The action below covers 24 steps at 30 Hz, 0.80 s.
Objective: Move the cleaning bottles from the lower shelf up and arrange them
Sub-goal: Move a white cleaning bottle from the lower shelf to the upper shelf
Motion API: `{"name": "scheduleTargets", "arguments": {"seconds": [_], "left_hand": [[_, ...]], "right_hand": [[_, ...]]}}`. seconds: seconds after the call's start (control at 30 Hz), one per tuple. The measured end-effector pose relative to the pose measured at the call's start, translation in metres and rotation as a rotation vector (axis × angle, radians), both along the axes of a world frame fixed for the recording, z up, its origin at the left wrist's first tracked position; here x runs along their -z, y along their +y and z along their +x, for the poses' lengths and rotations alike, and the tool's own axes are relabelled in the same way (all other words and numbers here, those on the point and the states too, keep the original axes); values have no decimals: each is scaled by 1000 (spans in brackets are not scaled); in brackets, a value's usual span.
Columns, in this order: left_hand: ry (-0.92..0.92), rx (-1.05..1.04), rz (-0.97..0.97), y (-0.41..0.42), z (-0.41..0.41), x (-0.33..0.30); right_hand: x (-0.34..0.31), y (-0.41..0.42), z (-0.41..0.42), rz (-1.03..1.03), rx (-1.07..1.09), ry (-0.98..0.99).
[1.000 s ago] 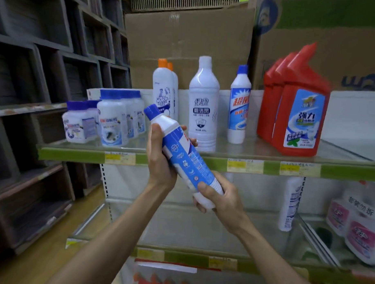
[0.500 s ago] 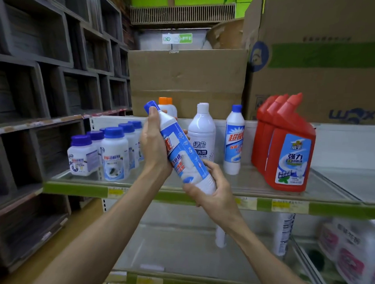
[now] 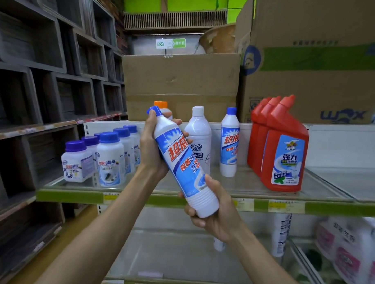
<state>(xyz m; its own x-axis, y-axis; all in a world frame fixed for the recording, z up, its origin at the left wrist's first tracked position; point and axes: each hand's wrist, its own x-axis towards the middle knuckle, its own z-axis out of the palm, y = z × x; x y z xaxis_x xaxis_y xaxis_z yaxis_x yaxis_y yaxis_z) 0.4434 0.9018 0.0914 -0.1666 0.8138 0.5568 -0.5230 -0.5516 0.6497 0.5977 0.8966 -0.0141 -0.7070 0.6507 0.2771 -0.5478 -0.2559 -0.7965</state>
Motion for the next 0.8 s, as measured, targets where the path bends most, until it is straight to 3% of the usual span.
{"name": "scheduleTargets", "arguments": {"seconds": [0.17, 0.33, 0.43, 0.6, 0.8], "left_hand": [[6, -17, -19, -2, 4, -1], [160, -75, 19, -8, 13, -4], [255, -121, 54, -9, 26, -6], [347, -83, 92, -7, 48, -16], [422, -240, 133, 10, 53, -10]], "right_hand": [[0, 2, 2, 71, 37, -44], [-16, 3, 23, 556, 386, -390], [-28, -1, 30, 682, 489, -532], [-36, -1, 45, 720, 614, -516], [-36, 12, 67, 736, 815, -465]]}}
